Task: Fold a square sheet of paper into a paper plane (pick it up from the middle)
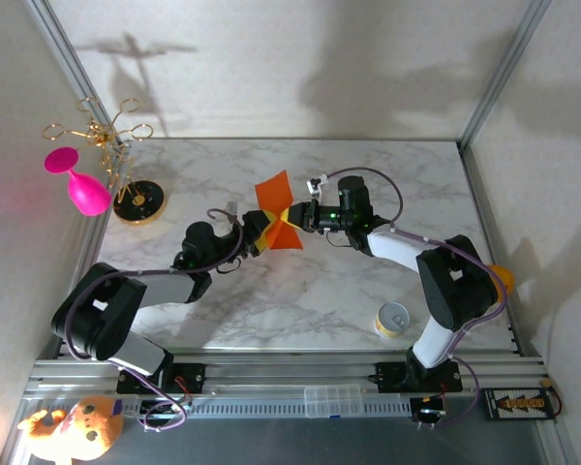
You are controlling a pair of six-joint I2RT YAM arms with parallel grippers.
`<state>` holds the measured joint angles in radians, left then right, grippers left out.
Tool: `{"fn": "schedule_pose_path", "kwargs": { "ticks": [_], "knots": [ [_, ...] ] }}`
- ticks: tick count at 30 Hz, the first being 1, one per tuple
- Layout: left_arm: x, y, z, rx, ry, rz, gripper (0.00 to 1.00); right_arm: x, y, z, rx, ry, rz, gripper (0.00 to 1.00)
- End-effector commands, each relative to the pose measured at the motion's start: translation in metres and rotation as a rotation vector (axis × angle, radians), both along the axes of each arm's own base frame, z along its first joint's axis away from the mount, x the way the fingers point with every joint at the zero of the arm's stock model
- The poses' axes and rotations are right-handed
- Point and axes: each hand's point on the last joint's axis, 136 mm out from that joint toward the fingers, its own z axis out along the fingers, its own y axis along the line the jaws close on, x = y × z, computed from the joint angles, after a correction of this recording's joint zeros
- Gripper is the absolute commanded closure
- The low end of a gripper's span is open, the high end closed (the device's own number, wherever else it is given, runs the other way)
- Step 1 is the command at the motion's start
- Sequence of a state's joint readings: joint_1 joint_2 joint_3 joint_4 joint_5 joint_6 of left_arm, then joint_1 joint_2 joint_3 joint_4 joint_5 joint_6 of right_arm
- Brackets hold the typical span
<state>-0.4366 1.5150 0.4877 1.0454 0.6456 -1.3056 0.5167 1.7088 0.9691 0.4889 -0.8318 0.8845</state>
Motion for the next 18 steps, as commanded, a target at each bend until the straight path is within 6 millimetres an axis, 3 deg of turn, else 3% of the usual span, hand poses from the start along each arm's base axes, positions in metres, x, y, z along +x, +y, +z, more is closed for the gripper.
{"fn": "schedule_pose_path", "kwargs": {
  "ticks": [1,4,11,18],
  "knots": [
    [0.001,-0.008,0.026,-0.048,-0.090,-0.035,0.34,-0.007,-0.002,0.023,0.062,-0.022,0.031,0.99],
    [0.005,-0.005,0.025,-0.041,-0.096,-0.014,0.54,-0.006,-0.005,0.021,0.055,-0.014,0.023,0.98],
    [0.008,-0.001,0.011,0.014,-0.073,0.011,0.59,-0.001,-0.012,0.013,0.036,0.008,0.001,0.97],
    [0.014,-0.004,0.005,0.044,-0.051,0.006,0.78,-0.001,-0.013,0.010,0.026,0.010,0.000,0.95]
  ]
}}
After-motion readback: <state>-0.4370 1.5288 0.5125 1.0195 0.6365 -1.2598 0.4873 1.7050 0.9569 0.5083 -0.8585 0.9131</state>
